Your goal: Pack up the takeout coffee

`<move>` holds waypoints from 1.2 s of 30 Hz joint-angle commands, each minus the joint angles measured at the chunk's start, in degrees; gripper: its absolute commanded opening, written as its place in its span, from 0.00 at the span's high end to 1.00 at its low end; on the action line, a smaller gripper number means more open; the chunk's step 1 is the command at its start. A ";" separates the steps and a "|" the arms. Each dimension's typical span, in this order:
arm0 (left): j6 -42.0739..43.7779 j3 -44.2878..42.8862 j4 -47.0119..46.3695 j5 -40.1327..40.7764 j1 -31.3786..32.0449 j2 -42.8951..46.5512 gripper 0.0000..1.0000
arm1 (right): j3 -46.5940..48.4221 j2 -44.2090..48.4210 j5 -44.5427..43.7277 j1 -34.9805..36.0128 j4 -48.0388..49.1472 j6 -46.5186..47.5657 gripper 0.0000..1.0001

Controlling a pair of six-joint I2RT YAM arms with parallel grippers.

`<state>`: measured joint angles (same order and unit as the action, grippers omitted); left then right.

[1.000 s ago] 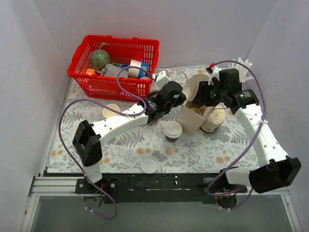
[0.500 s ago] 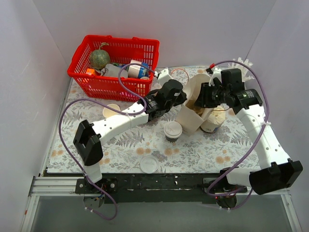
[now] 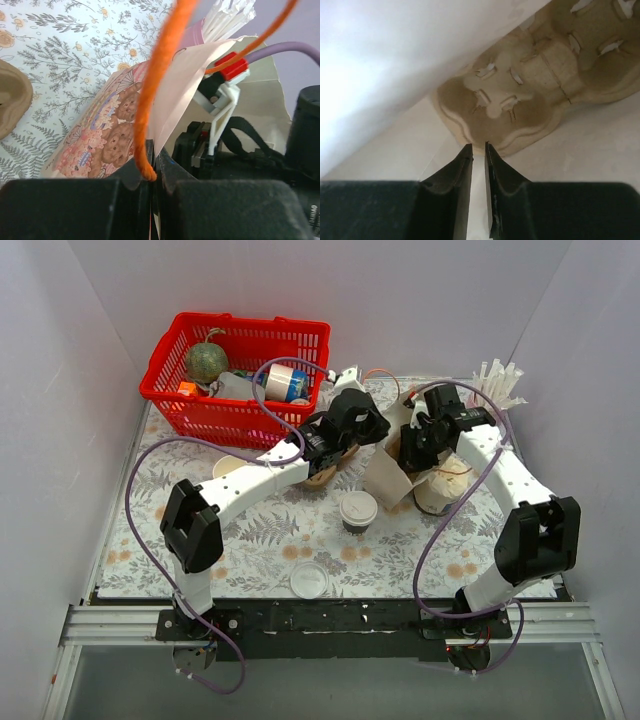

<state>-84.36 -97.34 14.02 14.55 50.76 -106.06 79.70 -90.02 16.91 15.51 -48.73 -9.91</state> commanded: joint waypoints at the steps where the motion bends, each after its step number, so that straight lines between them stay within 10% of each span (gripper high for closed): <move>1: 1.48 -1.45 -3.30 -4.35 0.04 0.59 1.00 | -2.35 -1.12 -4.51 0.49 3.01 -0.37 0.77; 14: 1.39 0.04 -5.32 -5.67 0.04 1.91 1.00 | -9.04 2.29 -16.38 3.21 10.24 -5.03 0.83; 23: 2.44 -0.13 -5.41 -5.76 0.04 1.30 1.00 | -4.38 4.86 2.06 3.30 5.41 -2.22 0.86; 36: 2.53 -1.80 -5.76 -6.02 0.04 -0.11 1.00 | -9.21 -2.97 -3.09 5.94 0.83 -2.12 0.98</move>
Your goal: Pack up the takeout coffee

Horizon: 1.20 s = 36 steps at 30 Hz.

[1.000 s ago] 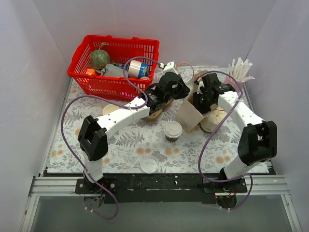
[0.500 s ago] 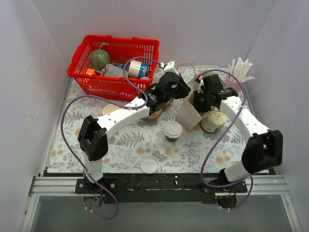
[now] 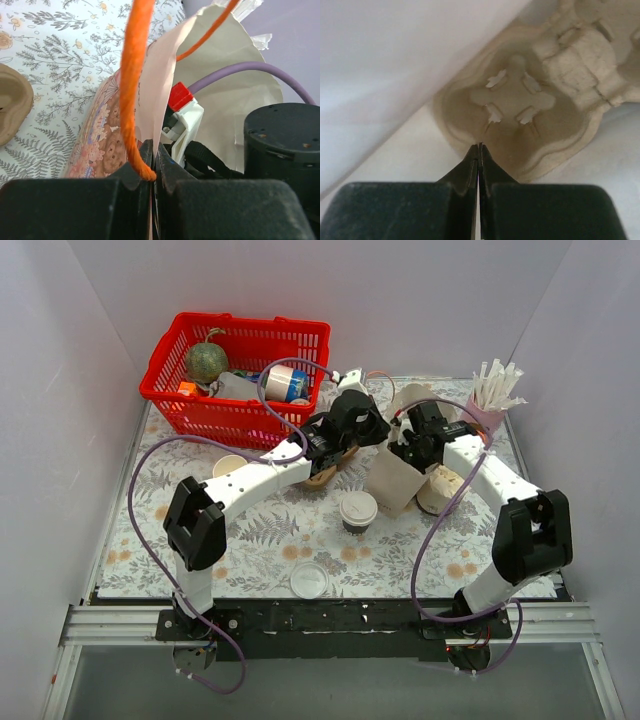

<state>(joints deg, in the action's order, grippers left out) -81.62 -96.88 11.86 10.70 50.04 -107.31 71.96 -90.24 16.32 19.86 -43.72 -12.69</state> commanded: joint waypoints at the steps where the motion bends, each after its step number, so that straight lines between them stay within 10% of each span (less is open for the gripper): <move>1: -0.20 -2.35 -3.60 -2.09 0.76 1.13 1.00 | -0.95 -3.19 -4.17 1.50 -4.70 0.47 0.98; 10: 0.41 -2.61 -3.77 -1.38 0.76 2.10 1.00 | 1.51 -7.93 -18.51 1.59 -6.82 -1.29 0.98; 36: 1.12 1.08 -3.95 -0.33 0.23 3.59 1.00 | 13.47 2.88 -14.21 0.97 -6.46 0.73 0.66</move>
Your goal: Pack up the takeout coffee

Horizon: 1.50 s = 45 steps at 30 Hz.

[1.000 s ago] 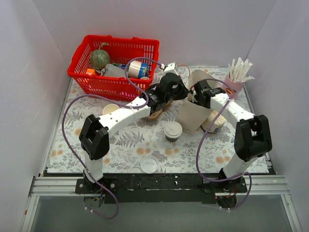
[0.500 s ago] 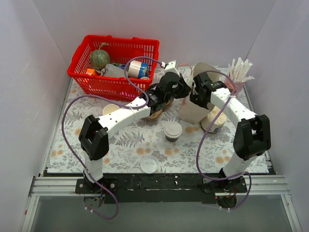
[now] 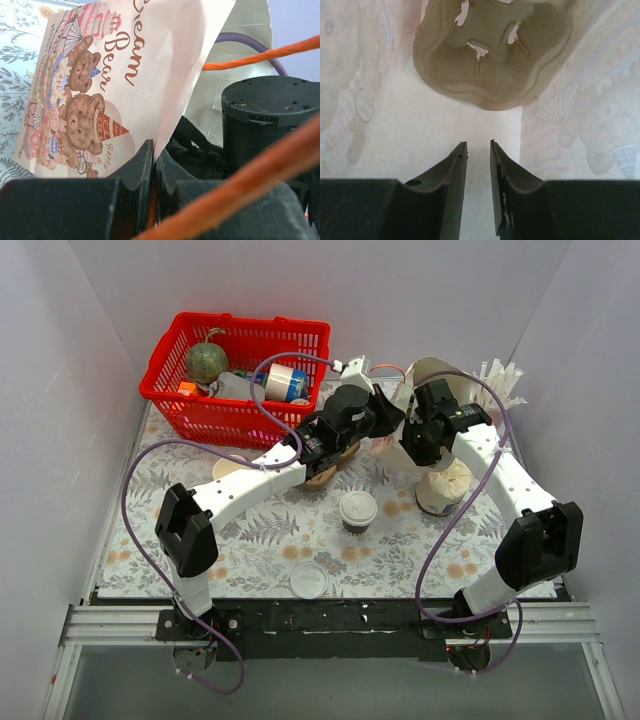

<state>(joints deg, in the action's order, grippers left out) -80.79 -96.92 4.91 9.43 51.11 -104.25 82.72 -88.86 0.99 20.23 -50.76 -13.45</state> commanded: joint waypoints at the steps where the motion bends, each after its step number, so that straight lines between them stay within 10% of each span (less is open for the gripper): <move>1: 0.11 1.04 3.26 1.11 -0.84 0.54 1.00 | 2.36 0.89 1.64 0.60 0.32 1.85 0.67; 9: -3.67 0.33 7.40 0.33 -2.95 -1.22 1.00 | -0.88 3.24 6.47 0.60 2.94 3.69 0.68; 20: -5.60 0.42 8.80 2.08 -3.21 -1.57 1.00 | -1.50 3.43 -4.58 0.08 -0.21 -2.98 0.99; 27: -2.19 1.48 8.63 8.58 -1.11 0.45 1.00 | 1.30 -1.22 -11.28 -0.80 -2.67 -6.94 0.99; 34: 0.72 -0.81 8.45 6.83 -0.66 -1.57 1.00 | 0.43 0.70 9.36 -0.80 2.25 1.15 0.99; 45: 1.78 -2.48 8.37 5.25 -0.58 -2.37 1.00 | -0.18 -0.52 1.12 -0.37 -4.96 2.73 0.99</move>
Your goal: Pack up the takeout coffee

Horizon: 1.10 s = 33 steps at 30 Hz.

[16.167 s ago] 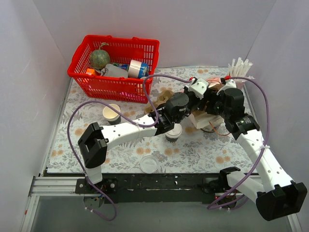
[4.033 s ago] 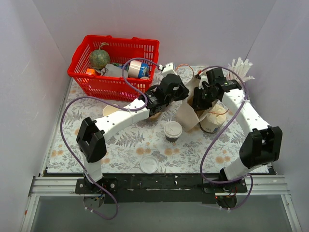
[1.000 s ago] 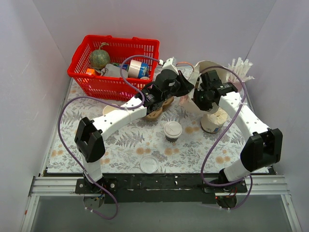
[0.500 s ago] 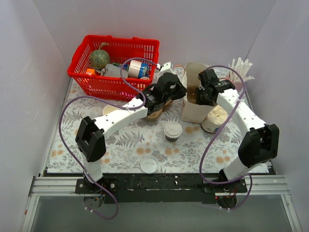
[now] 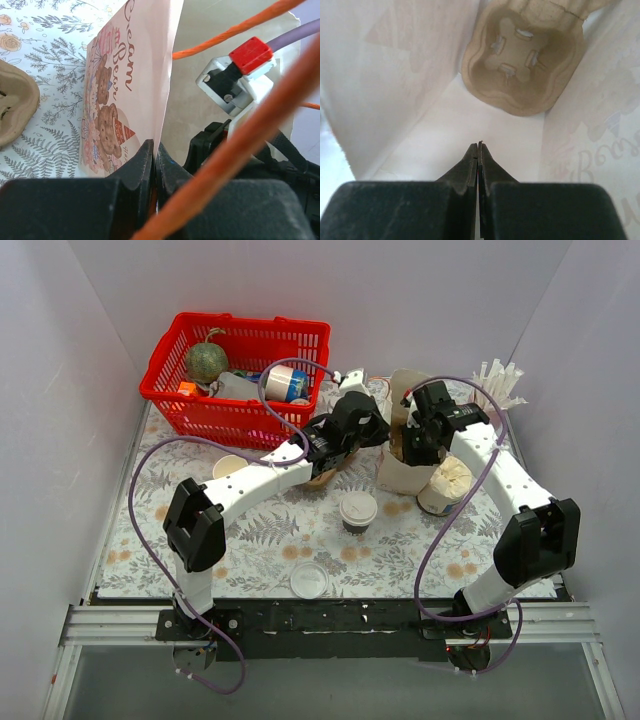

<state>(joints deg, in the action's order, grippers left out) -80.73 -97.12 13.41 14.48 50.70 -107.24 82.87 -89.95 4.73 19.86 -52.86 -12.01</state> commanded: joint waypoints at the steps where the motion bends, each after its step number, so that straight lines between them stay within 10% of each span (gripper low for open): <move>1: 1.71 -2.46 -0.05 0.20 -0.16 0.80 1.00 | -0.78 0.13 -2.62 0.01 -3.30 1.29 0.99; 33: 1.80 -2.02 -0.14 -2.79 -0.16 2.65 1.00 | -3.25 -14.91 -12.38 -0.26 4.52 -4.34 0.98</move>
<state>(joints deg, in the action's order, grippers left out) -79.70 -97.67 14.20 10.90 50.74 -107.33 79.77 -106.67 -5.10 19.90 -49.47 -14.70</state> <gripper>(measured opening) 0.018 0.029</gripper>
